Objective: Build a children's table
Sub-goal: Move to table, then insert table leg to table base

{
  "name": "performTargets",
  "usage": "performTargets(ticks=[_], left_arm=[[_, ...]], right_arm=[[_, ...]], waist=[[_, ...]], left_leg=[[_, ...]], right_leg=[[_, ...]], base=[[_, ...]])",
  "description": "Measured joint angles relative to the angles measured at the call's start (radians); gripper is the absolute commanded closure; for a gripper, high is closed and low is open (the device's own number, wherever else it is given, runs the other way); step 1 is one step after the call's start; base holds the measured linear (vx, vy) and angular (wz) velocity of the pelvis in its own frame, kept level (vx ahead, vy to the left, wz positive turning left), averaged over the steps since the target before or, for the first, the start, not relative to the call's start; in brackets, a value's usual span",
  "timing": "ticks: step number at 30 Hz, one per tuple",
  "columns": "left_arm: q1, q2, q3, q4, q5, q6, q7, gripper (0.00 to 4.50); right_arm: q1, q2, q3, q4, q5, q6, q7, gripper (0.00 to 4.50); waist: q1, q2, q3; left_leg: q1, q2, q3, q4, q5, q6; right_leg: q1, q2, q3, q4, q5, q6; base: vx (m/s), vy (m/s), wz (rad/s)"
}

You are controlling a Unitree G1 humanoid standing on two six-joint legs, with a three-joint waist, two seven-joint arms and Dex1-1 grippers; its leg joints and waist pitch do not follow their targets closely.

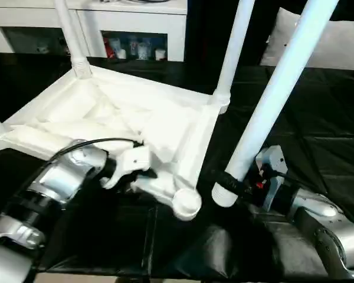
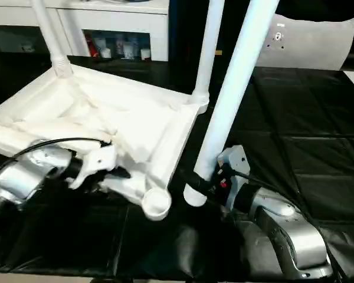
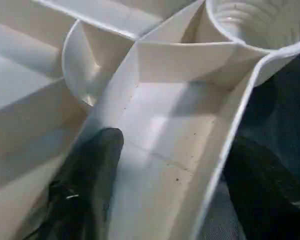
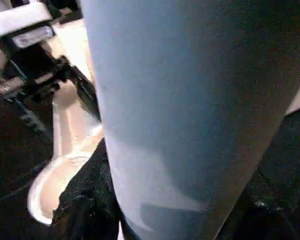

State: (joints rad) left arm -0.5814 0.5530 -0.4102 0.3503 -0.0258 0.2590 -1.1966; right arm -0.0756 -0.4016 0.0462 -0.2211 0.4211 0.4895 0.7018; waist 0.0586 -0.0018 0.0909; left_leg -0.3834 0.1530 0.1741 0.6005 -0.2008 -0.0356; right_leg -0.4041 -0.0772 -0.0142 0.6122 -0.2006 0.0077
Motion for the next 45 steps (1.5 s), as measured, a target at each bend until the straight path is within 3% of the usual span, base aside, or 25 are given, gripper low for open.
performTargets(ticks=[10, 17, 23, 27, 35, 39, 45], left_arm=[[0.0, -0.128, 0.032, -0.027, 0.024, 0.175, 0.206, 2.12], [0.021, -0.1, -0.063, -0.087, 0.066, -0.004, 0.126, 2.32], [0.019, -0.09, -0.077, -0.087, 0.07, -0.029, 0.077, 2.83], [-0.048, -0.066, -0.101, 0.005, 0.103, -0.189, 0.028, 3.18], [-0.116, -0.06, -0.085, 0.062, 0.063, -0.217, -0.085, 3.73], [-0.136, -0.058, -0.095, 0.152, 0.083, -0.289, -0.108, 4.01], [-0.169, -0.06, -0.115, 0.185, 0.11, -0.334, -0.133, 4.46]], right_arm=[[-0.034, 0.03, -0.021, 0.012, -0.005, 0.003, -0.076, 2.61], [-0.084, 0.033, -0.039, 0.025, 0.0, 0.003, -0.082, 2.61], [-0.084, -0.022, -0.055, 0.025, 0.018, 0.003, -0.023, 2.61], [-0.084, -0.046, -0.062, 0.025, 0.02, 0.003, 0.008, 2.61], [-0.076, -0.055, -0.062, 0.024, 0.035, 0.003, 0.027, 2.61], [-0.061, -0.056, -0.062, 0.021, 0.04, 0.004, 0.029, 2.61], [-0.057, -0.056, -0.061, 0.019, 0.041, 0.007, 0.031, 2.61]], waist=[[-0.002, -0.002, 0.001], [-0.006, -0.002, 0.001], [0.0, -0.002, 0.001], [0.0, -0.002, 0.001], [0.003, 0.0, 0.0], [0.002, 0.0, 0.0], [-0.001, 0.001, 0.0]], left_leg=[[-0.001, 0.002, 0.001, 0.0, 0.001, 0.0], [-0.002, 0.002, 0.001, -0.002, 0.004, 0.005], [-0.002, 0.002, 0.001, -0.002, 0.004, 0.006], [-0.001, 0.003, 0.001, -0.001, 0.005, 0.006], [-0.001, 0.003, 0.001, 0.0, 0.005, 0.007], [-0.001, 0.003, 0.001, 0.0, 0.005, 0.007], [-0.001, 0.003, 0.002, 0.001, 0.005, 0.006]], right_leg=[[-0.001, 0.001, -0.001, -0.001, 0.0, 0.0], [-0.001, 0.001, -0.001, -0.002, 0.0, 0.0], [-0.002, 0.001, -0.001, -0.002, 0.0, 0.0], [-0.001, 0.001, -0.001, 0.0, 0.0, 0.0], [-0.001, 0.001, -0.001, 0.001, 0.0, 0.0], [-0.001, 0.001, -0.001, 0.001, 0.0, 0.0], [-0.001, 0.001, -0.001, 0.002, 0.001, -0.001]], base=[[0.0, 0.0, 0.0], [0.0, 0.0, 0.0], [0.0, 0.0, 0.0], [0.0, 0.0, 0.0], [0.0, 0.0, 0.0], [0.0, 0.0, 0.0], [0.0, 0.0, 0.0]])
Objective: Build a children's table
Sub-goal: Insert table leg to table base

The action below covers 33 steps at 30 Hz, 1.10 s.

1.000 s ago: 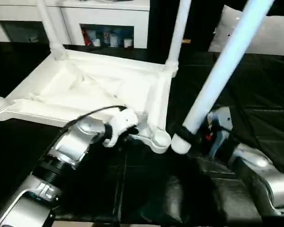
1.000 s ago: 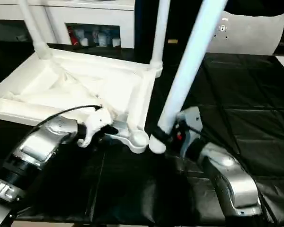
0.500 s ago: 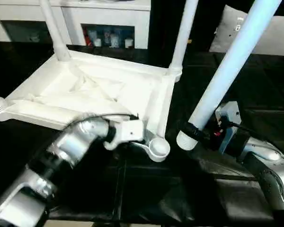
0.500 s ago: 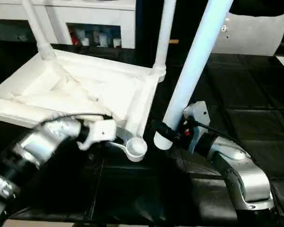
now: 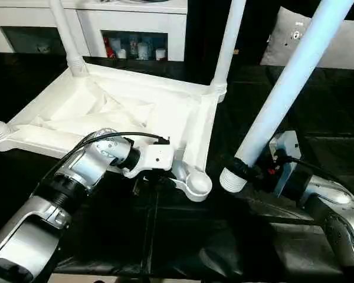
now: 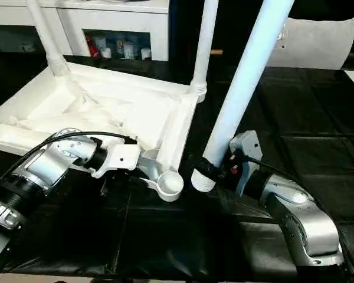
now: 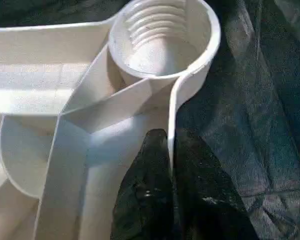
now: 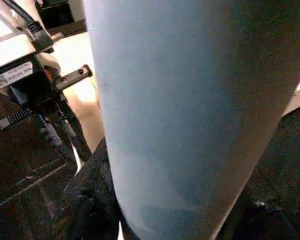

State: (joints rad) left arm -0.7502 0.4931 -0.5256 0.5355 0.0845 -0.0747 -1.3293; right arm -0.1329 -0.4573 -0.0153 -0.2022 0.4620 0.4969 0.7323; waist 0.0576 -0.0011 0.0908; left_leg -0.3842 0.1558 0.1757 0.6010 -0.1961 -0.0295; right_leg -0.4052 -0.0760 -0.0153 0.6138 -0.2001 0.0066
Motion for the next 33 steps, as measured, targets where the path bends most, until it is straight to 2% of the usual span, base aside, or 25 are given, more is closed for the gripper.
performTargets(ticks=[5, 8, 9, 11, 12, 16, 20, 27, 33], left_arm=[[-0.01, -0.006, 0.001, 0.029, 0.001, -0.008, -0.009, 4.5], [-0.009, -0.043, 0.03, 0.027, -0.005, 0.104, 0.012, 4.5], [-0.005, -0.072, 0.048, 0.017, -0.012, 0.186, 0.049, 4.5], [-0.001, -0.11, 0.063, -0.001, -0.017, 0.276, 0.103, 4.5], [0.011, -0.129, 0.077, -0.02, -0.028, 0.324, 0.138, 4.5], [0.053, -0.162, 0.099, -0.079, -0.051, 0.397, 0.209, 4.5], [0.101, -0.186, 0.117, -0.131, -0.049, 0.406, 0.242, 4.5], [0.138, -0.163, 0.086, -0.147, -0.015, 0.247, 0.284, 4.5], [0.14, -0.161, 0.087, -0.146, -0.007, 0.239, 0.287, 4.5]], right_arm=[[-0.009, 0.0, 0.0, 0.0, 0.003, 0.003, -0.001, 2.61], [-0.028, 0.006, 0.0, 0.0, 0.011, 0.01, -0.005, 2.61], [-0.034, 0.017, 0.0, -0.005, 0.014, 0.017, -0.016, 2.61], [-0.051, 0.038, 0.0, -0.005, 0.014, 0.023, -0.039, 2.61], [-0.068, 0.052, 0.0, -0.005, 0.012, 0.023, -0.059, 2.61], [-0.104, 0.064, -0.001, 0.007, 0.001, 0.024, -0.095, 2.61], [-0.137, 0.075, 0.03, 0.031, -0.034, 0.023, -0.101, 2.61], [-0.191, 0.072, 0.08, 0.131, -0.068, 0.024, -0.091, 2.61], [-0.215, 0.046, 0.117, 0.147, -0.08, 0.053, -0.043, 2.61]], waist=[[-0.002, 0.0, 0.0], [0.001, 0.001, -0.001], [0.0, 0.001, -0.001], [-0.008, 0.002, 0.0], [-0.019, 0.002, 0.0], [-0.026, 0.002, 0.0], [-0.017, 0.002, 0.0], [-0.012, 0.001, 0.0], [-0.013, 0.0, -0.001]], left_leg=[[0.0, 0.0, 0.0, 0.0, 0.0, 0.0], [0.001, 0.0, 0.001, 0.0, 0.0, 0.0], [0.001, 0.0, 0.001, 0.001, 0.0, 0.0], [0.001, 0.0, 0.003, 0.001, 0.0, 0.0], [0.001, 0.0, 0.003, 0.001, 0.0, 0.0], [0.001, 0.002, 0.003, 0.0, 0.002, 0.003], [0.0, 0.003, 0.003, 0.0, 0.003, 0.002], [0.0, 0.003, 0.004, 0.0, 0.003, 0.002], [0.0, 0.003, 0.004, 0.0, 0.003, 0.002]], right_leg=[[0.0, 0.0, 0.0, 0.0, 0.0, 0.0], [0.001, 0.0, 0.0, 0.0, 0.002, -0.003], [0.001, 0.0, 0.001, 0.0, 0.003, -0.004], [0.001, 0.0, 0.001, -0.001, 0.004, -0.007], [0.0, 0.0, 0.002, -0.002, 0.004, -0.007], [0.0, 0.001, 0.001, -0.002, 0.004, -0.007], [0.0, 0.002, -0.001, -0.002, 0.004, -0.007], [0.0, 0.001, 0.0, -0.003, 0.004, -0.007], [0.0, 0.001, 0.0, -0.002, 0.004, -0.007]], base=[[0.0, 0.0, 0.0], [0.0, 0.0, 0.0], [0.0, 0.0, 0.0], [0.0, 0.0, 0.0], [0.0, 0.0, 0.0], [0.0, 0.0, 0.0], [0.0, 0.0, 0.0], [0.0, 0.0, 0.0], [0.0, 0.0, 0.0]])
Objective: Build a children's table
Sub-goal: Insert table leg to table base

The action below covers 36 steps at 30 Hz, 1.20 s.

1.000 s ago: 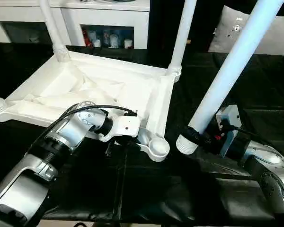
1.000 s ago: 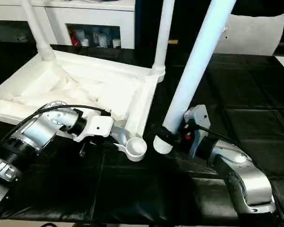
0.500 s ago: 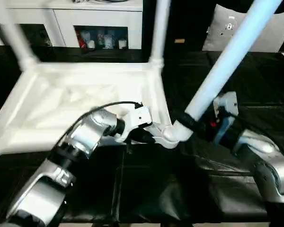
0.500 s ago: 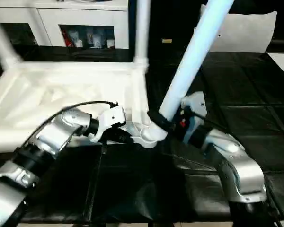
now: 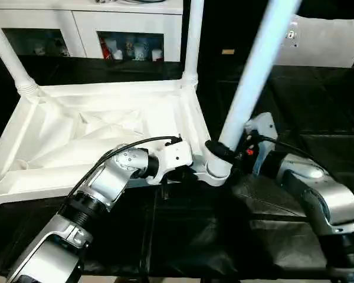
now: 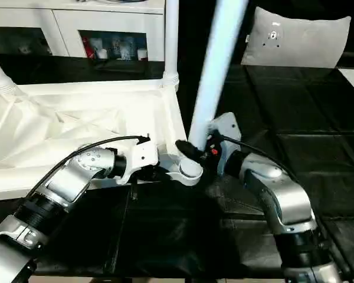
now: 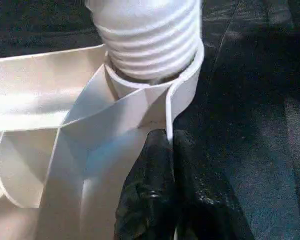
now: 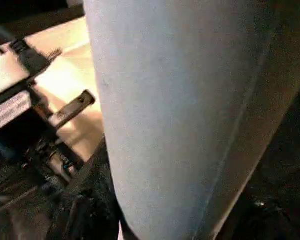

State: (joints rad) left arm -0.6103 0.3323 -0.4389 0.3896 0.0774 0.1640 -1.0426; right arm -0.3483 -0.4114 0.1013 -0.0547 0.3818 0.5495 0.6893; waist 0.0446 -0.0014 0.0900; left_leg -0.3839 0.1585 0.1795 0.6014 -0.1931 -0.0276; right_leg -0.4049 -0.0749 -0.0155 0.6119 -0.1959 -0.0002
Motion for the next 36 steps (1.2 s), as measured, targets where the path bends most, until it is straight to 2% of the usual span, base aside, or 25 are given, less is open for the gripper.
performTargets(ticks=[7, 13, 18, 21, 25, 27, 29, 36], left_arm=[[0.0, 0.008, -0.004, 0.011, 0.001, -0.034, -0.009, 4.5], [0.0, 0.015, -0.004, 0.014, -0.003, -0.038, -0.024, 4.5], [-0.007, 0.013, -0.003, 0.032, -0.008, -0.042, -0.026, 4.5], [-0.011, 0.005, 0.0, 0.047, -0.017, -0.039, -0.023, 4.5], [-0.012, -0.003, 0.002, 0.053, -0.023, -0.035, -0.023, 4.5], [-0.013, -0.008, 0.002, 0.059, -0.023, -0.035, -0.023, 4.5], [-0.015, -0.009, 0.001, 0.065, -0.023, -0.037, -0.025, 4.5], [-0.019, 0.002, -0.013, 0.073, -0.009, -0.066, -0.026, 4.5]], right_arm=[[-0.008, -0.005, 0.002, 0.017, 0.004, 0.002, 0.019, 2.61], [-0.023, 0.011, -0.004, 0.076, 0.006, -0.033, 0.039, 2.61], [-0.004, 0.048, -0.058, 0.137, 0.05, -0.066, 0.05, 2.61], [0.037, 0.081, -0.111, 0.162, 0.091, -0.103, 0.05, 2.61], [0.087, 0.103, -0.135, 0.165, 0.116, -0.158, 0.051, 2.61], [0.111, 0.101, -0.128, 0.154, 0.105, -0.199, 0.05, 2.61], [0.123, 0.088, -0.098, 0.136, 0.064, -0.244, 0.048, 2.61], [0.074, 0.001, 0.03, 0.125, -0.074, -0.322, 0.088, 2.61]], waist=[[0.0, -0.003, -0.002], [-0.002, -0.005, -0.003], [-0.003, -0.006, -0.004], [0.0, -0.006, -0.005], [0.004, -0.002, -0.007], [0.009, 0.002, -0.009], [0.009, 0.004, -0.01], [0.005, 0.007, -0.011]], left_leg=[[0.0, 0.0, 0.0, 0.0, 0.0, 0.0], [0.001, 0.0, 0.0, 0.0, 0.0, 0.0], [0.001, 0.001, 0.0, 0.0, 0.0, 0.0], [0.002, 0.001, 0.0, 0.0, 0.0, -0.002], [0.001, 0.001, 0.0, 0.0, -0.001, -0.003], [0.001, 0.001, 0.0, 0.0, -0.001, -0.003], [0.001, 0.001, 0.0, 0.0, -0.001, -0.003], [0.005, 0.001, -0.001, 0.0, -0.002, -0.005]], right_leg=[[0.0, 0.0, 0.0, 0.0, 0.0, 0.0], [0.0, 0.0, 0.0, 0.001, 0.0, 0.0], [0.001, 0.0, 0.0, 0.001, 0.0, 0.0], [0.001, 0.0, 0.0, 0.001, 0.0, 0.0], [0.001, 0.0, 0.0, 0.001, 0.0, 0.0], [0.001, 0.0, 0.0, 0.001, 0.0, 0.0], [0.001, 0.0, 0.0, 0.001, 0.0, 0.0], [0.004, 0.001, -0.001, 0.0, 0.0, 0.0]], base=[[0.0, 0.0, 0.0], [0.0, 0.0, 0.0], [0.0, 0.0, 0.0], [0.0, 0.0, 0.0], [0.0, 0.0, 0.0], [0.0, 0.0, 0.0], [0.0, 0.0, 0.0], [0.0, 0.0, 0.0]])
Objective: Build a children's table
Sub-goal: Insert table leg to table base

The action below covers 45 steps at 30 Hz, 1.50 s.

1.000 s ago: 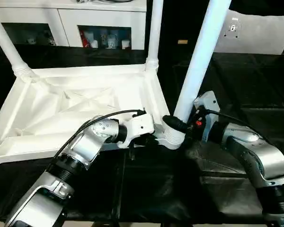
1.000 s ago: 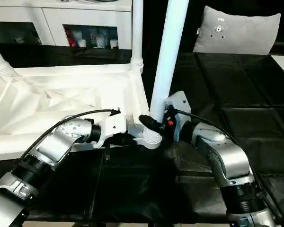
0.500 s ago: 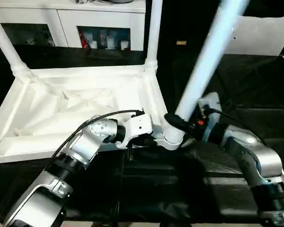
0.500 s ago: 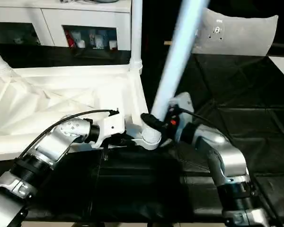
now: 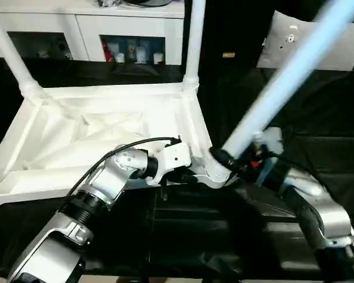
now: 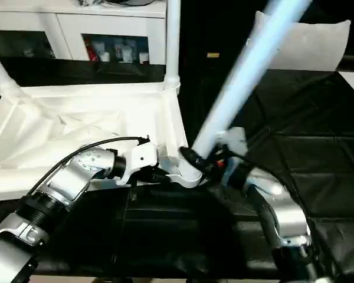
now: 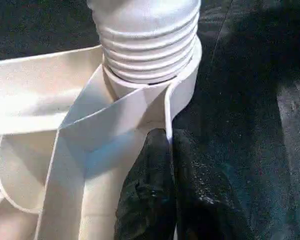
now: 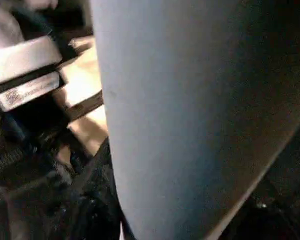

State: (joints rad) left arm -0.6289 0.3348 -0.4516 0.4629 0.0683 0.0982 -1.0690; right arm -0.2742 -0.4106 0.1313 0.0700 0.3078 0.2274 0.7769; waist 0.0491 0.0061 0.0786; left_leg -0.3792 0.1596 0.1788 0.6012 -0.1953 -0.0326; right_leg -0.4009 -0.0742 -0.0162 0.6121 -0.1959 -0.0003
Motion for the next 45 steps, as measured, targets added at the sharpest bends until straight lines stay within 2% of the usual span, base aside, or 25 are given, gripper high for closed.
performTargets(ticks=[6, 16, 23, 25, 27, 32, 33, 37, 39, 42, 45], left_arm=[[-0.004, 0.01, -0.012, 0.0, 0.005, -0.027, -0.025, 4.5], [-0.07, 0.017, -0.026, 0.104, 0.004, -0.099, -0.093, 4.5], [-0.091, 0.034, -0.027, 0.121, 0.004, -0.098, -0.115, 4.5], [-0.087, 0.042, -0.019, 0.107, 0.0, -0.06, -0.115, 4.5], [-0.06, 0.054, 0.007, 0.055, -0.007, 0.025, -0.092, 4.5], [-0.009, 0.059, 0.048, -0.044, -0.013, 0.154, -0.031, 4.5], [0.014, 0.049, 0.065, -0.091, -0.008, 0.214, 0.011, 4.5], [0.04, 0.003, 0.08, -0.163, -0.001, 0.318, 0.088, 4.5], [0.044, -0.041, 0.084, -0.19, 0.014, 0.373, 0.143, 4.5], [0.049, -0.126, 0.067, -0.235, 0.043, 0.467, 0.226, 4.5], [0.04, -0.14, 0.058, -0.237, 0.046, 0.483, 0.257, 4.5]], right_arm=[[-0.027, -0.036, 0.032, 0.006, -0.009, 0.011, 0.073, 2.61], [-0.046, -0.033, 0.032, 0.035, 0.014, 0.028, 0.129, 2.61], [-0.063, -0.015, 0.038, 0.05, 0.013, 0.029, 0.134, 2.61], [-0.069, 0.009, 0.037, 0.057, 0.009, 0.03, 0.106, 2.61], [-0.08, 0.057, 0.036, 0.069, -0.004, 0.033, 0.034, 2.61], [-0.111, 0.109, 0.033, 0.096, -0.009, 0.033, -0.058, 2.61], [-0.135, 0.14, 0.025, 0.132, -0.01, 0.034, -0.106, 2.61], [-0.183, 0.174, 0.012, 0.188, -0.024, 0.032, -0.187, 2.61], [-0.223, 0.195, -0.006, 0.239, -0.033, 0.031, -0.238, 2.61], [-0.271, 0.21, -0.023, 0.326, -0.058, 0.032, -0.323, 2.61], [-0.271, 0.21, -0.03, 0.326, -0.068, 0.029, -0.33, 2.61]], waist=[[0.001, -0.001, 0.001], [0.003, -0.008, 0.005], [-0.001, -0.012, 0.008], [-0.006, -0.013, 0.008], [-0.017, -0.012, 0.009], [-0.029, -0.01, 0.011], [-0.039, -0.01, 0.011], [-0.054, -0.009, 0.012], [-0.054, -0.009, 0.012], [-0.035, -0.009, 0.012], [-0.019, -0.01, 0.011]], left_leg=[[0.002, 0.0, 0.0, -0.003, 0.0, 0.0], [0.006, 0.0, 0.0, -0.005, 0.0, -0.001], [0.007, 0.0, 0.0, -0.013, 0.001, -0.003], [0.009, 0.0, 0.0, -0.015, 0.001, -0.004], [0.012, 0.0, 0.001, -0.02, 0.005, -0.009], [0.012, 0.0, 0.0, -0.027, 0.007, -0.013], [0.012, 0.0, 0.0, -0.029, 0.008, -0.014], [0.011, -0.001, 0.001, -0.031, 0.008, -0.014], [0.01, -0.001, 0.001, -0.032, 0.008, -0.014], [0.008, -0.001, 0.002, -0.032, 0.008, -0.013], [0.009, -0.001, 0.003, -0.035, 0.006, -0.011]], right_leg=[[0.002, 0.0, 0.0, -0.003, 0.0, 0.0], [0.004, 0.0, 0.0, -0.003, -0.001, 0.002], [0.003, 0.001, 0.0, -0.005, -0.002, 0.002], [0.003, 0.001, 0.0, -0.005, -0.002, 0.002], [0.002, 0.001, 0.0, -0.005, -0.002, 0.003], [-0.003, 0.001, -0.001, -0.01, -0.006, 0.01], [-0.004, 0.001, -0.001, -0.014, -0.006, 0.01], [-0.004, 0.001, -0.003, -0.026, -0.002, 0.003], [-0.004, 0.001, -0.003, -0.028, 0.003, -0.005], [-0.005, 0.001, -0.003, -0.03, 0.01, -0.013], [-0.004, 0.002, -0.003, -0.031, 0.011, -0.013]], base=[[0.0, 0.0, 0.0], [0.0, 0.0, 0.0], [0.0, 0.0, 0.0], [0.0, 0.0, 0.0], [0.0, 0.0, 0.0], [0.0, 0.0, 0.0], [0.0, 0.0, 0.0], [0.0, 0.0, 0.0], [0.0, 0.0, 0.0], [0.0, 0.0, 0.0], [0.0, 0.0, 0.0]])
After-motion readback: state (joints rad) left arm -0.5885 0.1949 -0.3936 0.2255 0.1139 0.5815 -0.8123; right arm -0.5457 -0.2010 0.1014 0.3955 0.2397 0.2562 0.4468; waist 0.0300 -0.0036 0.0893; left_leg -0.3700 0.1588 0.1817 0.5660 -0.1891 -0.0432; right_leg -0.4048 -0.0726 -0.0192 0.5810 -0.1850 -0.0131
